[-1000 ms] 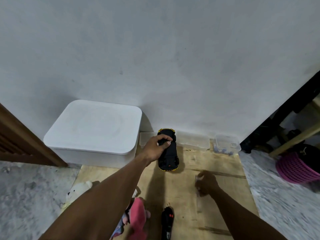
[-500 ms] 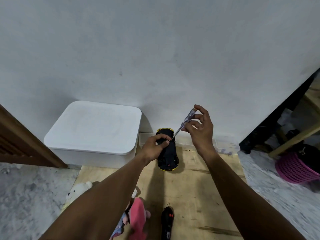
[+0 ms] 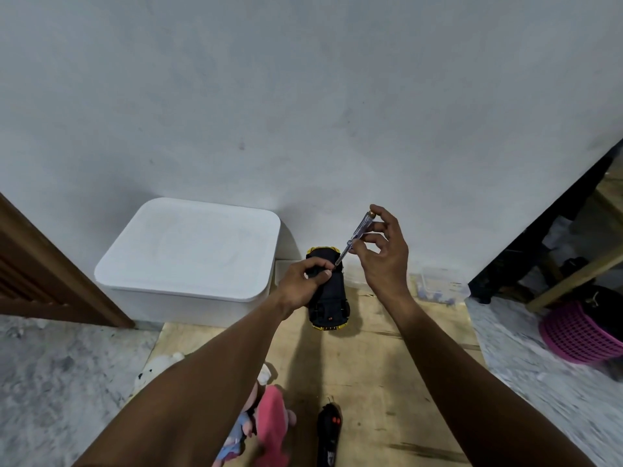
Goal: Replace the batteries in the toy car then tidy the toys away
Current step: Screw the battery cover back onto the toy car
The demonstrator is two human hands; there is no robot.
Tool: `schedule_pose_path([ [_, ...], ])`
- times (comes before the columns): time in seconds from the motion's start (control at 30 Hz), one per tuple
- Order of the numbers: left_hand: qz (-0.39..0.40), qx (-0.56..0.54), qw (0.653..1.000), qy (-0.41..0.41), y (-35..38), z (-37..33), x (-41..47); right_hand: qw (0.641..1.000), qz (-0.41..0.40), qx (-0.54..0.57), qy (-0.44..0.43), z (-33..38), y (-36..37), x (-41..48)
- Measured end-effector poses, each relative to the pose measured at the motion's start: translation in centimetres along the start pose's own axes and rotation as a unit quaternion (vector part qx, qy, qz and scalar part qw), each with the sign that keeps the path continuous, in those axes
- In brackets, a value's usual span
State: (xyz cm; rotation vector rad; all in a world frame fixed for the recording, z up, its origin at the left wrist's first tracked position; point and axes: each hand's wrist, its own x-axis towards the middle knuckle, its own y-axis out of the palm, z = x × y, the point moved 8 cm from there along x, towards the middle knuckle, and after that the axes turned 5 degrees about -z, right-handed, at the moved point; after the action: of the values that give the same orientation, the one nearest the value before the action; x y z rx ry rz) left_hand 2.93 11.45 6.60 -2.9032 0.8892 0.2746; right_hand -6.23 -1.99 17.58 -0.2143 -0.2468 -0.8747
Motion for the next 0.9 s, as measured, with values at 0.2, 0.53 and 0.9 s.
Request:
schedule_pose_path([
  [0.2, 0.008, -0.012, 1.000, -0.011, 0.2, 0.0, -0.2, 1.000, 0.009, -0.007, -0.024, 0.7, 0.3, -0.1],
  [0.53, 0.005, -0.013, 1.000, -0.013, 0.0, 0.3, -0.5, 0.988, 0.075, -0.047, -0.125, 2.0, 1.3, -2.3],
  [0.9, 0.005, -0.021, 1.000, -0.016, 0.0, 0.1, -1.1, 0.977, 0.062, -0.053, -0.195, 2.7, 1.5, -3.2],
])
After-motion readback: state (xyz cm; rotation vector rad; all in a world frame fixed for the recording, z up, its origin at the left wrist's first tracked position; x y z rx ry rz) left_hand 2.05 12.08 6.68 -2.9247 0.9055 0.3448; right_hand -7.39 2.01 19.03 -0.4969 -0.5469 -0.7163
